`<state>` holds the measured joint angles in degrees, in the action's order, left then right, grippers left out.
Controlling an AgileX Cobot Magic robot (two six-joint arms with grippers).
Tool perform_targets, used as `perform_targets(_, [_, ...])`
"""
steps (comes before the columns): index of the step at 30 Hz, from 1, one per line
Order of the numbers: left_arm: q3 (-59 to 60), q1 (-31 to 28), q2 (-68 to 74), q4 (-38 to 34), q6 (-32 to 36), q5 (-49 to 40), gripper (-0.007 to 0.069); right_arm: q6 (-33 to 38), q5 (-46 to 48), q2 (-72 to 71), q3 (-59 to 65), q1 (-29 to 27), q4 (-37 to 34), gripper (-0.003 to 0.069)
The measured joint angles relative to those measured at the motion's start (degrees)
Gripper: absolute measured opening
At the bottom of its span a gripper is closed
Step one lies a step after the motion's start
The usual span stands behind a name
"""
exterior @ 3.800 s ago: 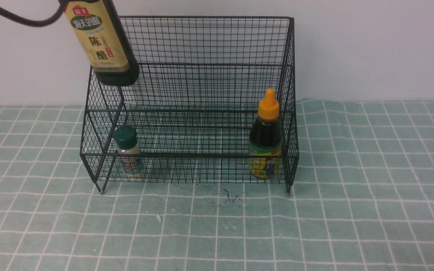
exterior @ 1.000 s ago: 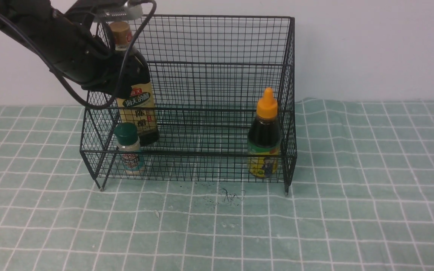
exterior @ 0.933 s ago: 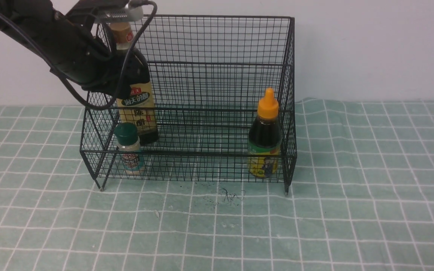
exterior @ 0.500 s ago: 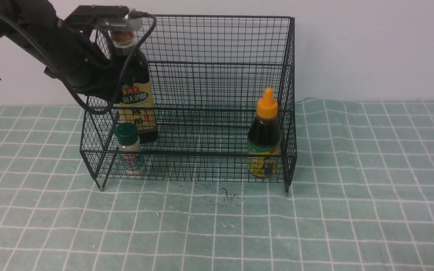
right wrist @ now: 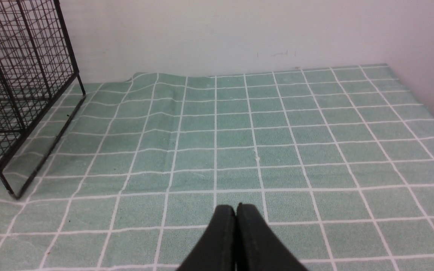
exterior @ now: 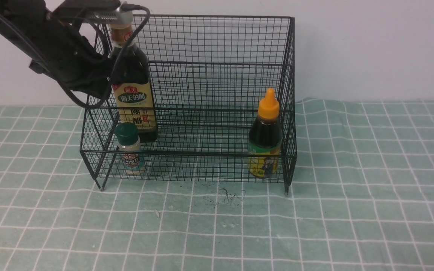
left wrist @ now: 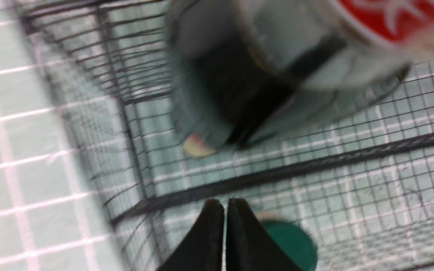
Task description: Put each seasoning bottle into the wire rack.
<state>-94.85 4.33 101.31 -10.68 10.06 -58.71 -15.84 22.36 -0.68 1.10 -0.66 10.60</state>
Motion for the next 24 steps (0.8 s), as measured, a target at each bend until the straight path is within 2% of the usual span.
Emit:
perform_targets(5, [0.99, 0.0, -11.12, 1.78, -1.93, -3.83, -0.0006, 0.0, 0.0, 0.0, 0.0, 0.0, 0.0, -0.0013])
perform_targets(9, [5.63, 0.0, -21.87, 1.78, -2.7, -3.33, -0.0006, 0.0, 0.0, 0.0, 0.0, 0.0, 0.0, -0.0013])
perform_targets(14, [15.36, 0.0, -35.17, 1.78, -3.38, 1.47, -0.0006, 0.0, 0.0, 0.0, 0.0, 0.0, 0.0, -0.0013])
perform_targets(24, [46.39, 0.0, -64.76, 1.31, -6.18, 20.53, -0.0006, 0.32, 0.0, 0.0, 0.0, 0.0, 0.0, -0.0013])
